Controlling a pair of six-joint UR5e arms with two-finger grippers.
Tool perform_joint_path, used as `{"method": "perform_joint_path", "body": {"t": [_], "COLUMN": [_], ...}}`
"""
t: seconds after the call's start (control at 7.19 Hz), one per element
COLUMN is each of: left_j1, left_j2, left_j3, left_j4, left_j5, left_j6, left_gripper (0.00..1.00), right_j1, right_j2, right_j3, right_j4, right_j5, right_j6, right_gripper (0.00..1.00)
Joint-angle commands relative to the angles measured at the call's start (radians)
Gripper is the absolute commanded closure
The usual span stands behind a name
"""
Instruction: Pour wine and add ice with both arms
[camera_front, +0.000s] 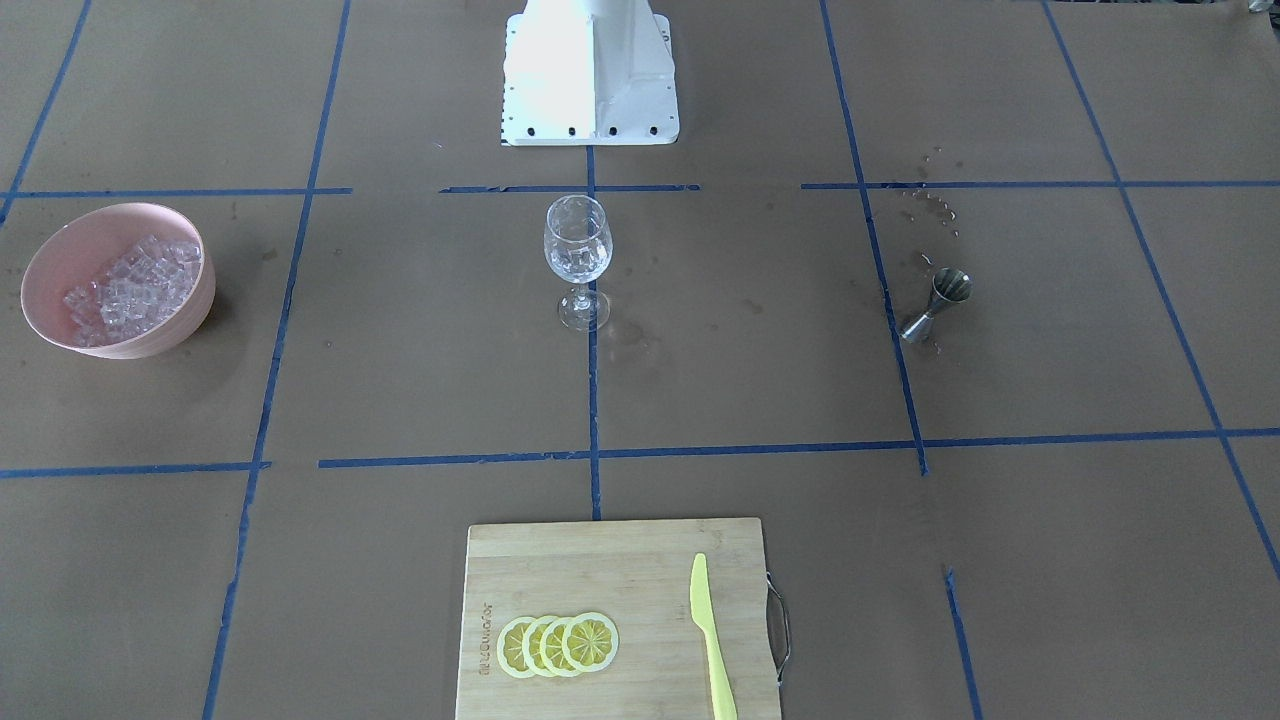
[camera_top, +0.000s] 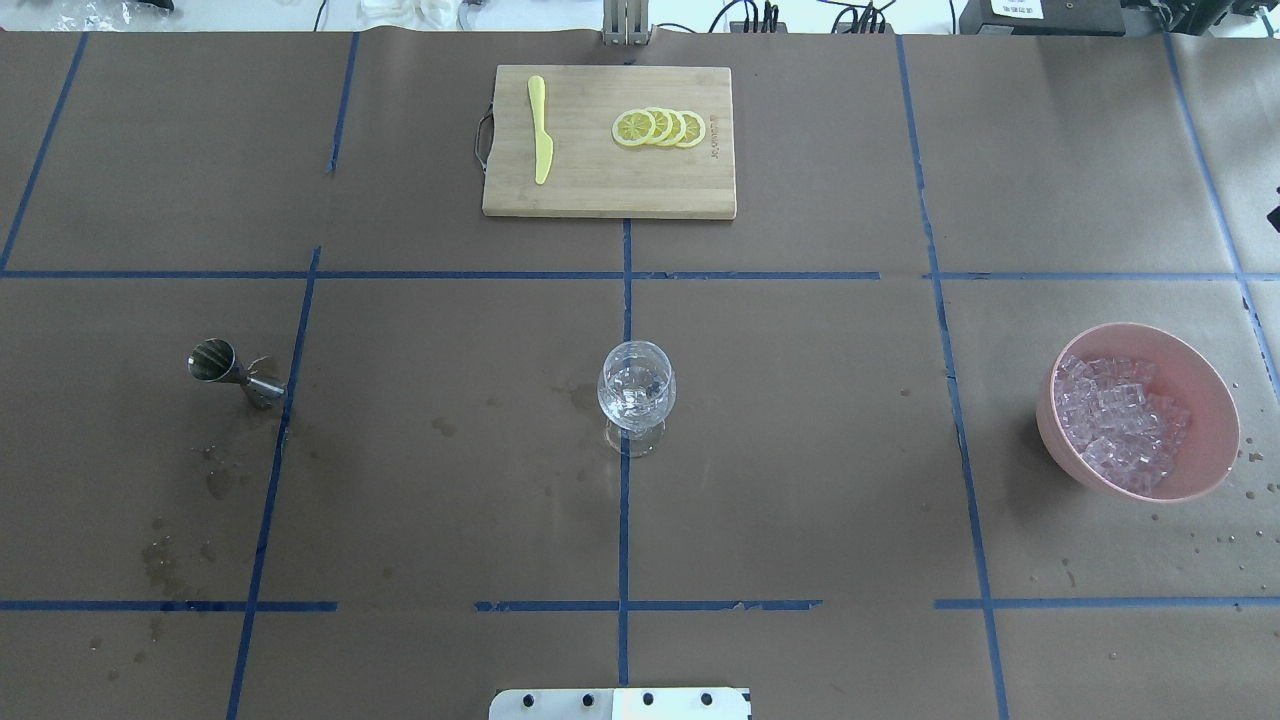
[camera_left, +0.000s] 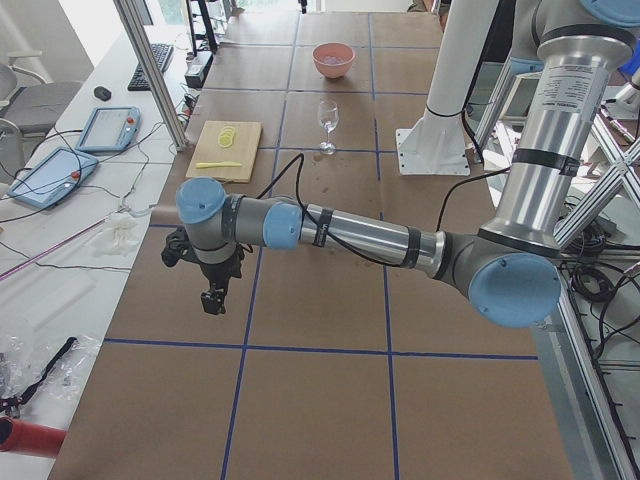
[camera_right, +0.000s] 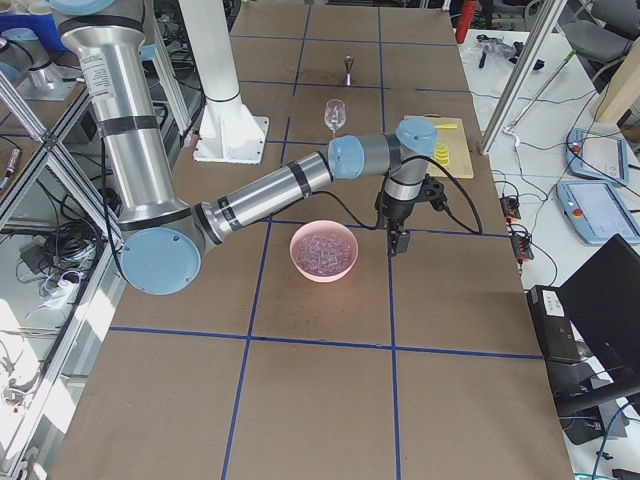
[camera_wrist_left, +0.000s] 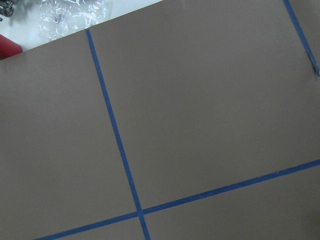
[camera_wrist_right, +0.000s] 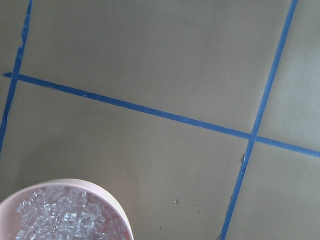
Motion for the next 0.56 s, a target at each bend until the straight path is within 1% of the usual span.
{"method": "perform_joint_path", "body": {"t": [0.0, 0.14, 0.42], "left_j1": [-0.013, -0.015, -0.015], "left_j2": [0.052, 0.082, 0.123], "left_j3": [0.001, -0.003, -0.003], "left_j4": [-0.004, -0.004, -0.005], "left_j5": [-0.006, -0.006, -0.008], "left_j6": [0.000, 0.000, 0.001], "left_gripper": [0.00, 0.00, 0.00], "right_j1": [0.027, 0.036, 0.115], "right_j2": [-0.035, -0.053, -0.068], "right_j3": [-0.016, -0.020, -0.048], "right_j4": [0.003, 0.003, 0.003], "right_j5": [0.022, 0.021, 0.040], "right_j6": [-0.002, -0.005, -0.004], "right_gripper": [0.00, 0.00, 0.00]}}
